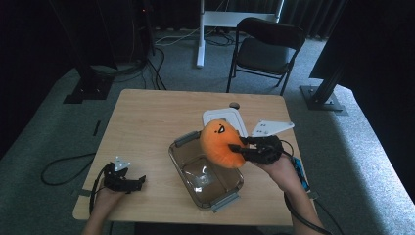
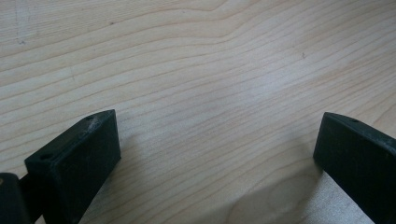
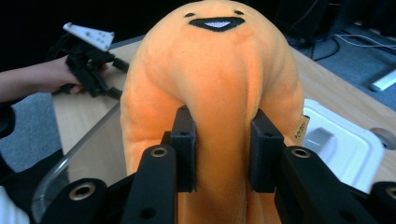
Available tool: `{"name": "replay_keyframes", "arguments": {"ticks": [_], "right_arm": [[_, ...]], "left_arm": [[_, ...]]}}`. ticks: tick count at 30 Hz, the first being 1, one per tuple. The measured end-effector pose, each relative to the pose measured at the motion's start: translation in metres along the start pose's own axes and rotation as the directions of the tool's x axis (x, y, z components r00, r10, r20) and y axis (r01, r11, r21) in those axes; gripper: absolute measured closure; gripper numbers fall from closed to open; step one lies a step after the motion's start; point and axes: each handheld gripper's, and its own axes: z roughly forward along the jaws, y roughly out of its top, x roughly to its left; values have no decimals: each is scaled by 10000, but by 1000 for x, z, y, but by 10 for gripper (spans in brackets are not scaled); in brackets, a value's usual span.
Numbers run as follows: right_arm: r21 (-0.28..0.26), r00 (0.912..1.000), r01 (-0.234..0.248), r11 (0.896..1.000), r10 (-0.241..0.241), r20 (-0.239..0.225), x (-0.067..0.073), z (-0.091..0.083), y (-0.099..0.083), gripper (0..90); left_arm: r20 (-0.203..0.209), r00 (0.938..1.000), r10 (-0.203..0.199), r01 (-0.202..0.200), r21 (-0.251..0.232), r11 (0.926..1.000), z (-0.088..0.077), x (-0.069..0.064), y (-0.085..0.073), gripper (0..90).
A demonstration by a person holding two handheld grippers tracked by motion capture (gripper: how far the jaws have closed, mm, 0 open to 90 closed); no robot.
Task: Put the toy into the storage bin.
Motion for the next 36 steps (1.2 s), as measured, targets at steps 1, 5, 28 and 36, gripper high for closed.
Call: {"name": "replay_keyframes", "arguments": {"ticks": [1, 5, 28, 36], "right_arm": [[25, 10000, 60, 10000, -60, -64, 3, 2, 0, 684], [255, 9982, 281, 9993, -267, -541, 13, 10, -2, 684], [1855, 9869, 640, 9806, -346, -1574, 41, 58, -36, 674], [2186, 9859, 440, 9748, -70, -1674, 37, 67, -42, 662]], "left_arm": [[-4, 10000, -2, 2, -13, 10000, 0, 0, 0, 10], [-5, 10000, -2, 2, -11, 10000, 0, 0, 0, 10], [3, 10000, -3, 3, 4, 10000, 0, 0, 0, 10], [0, 10000, -4, 4, -6, 10000, 0, 0, 0, 10]]}}
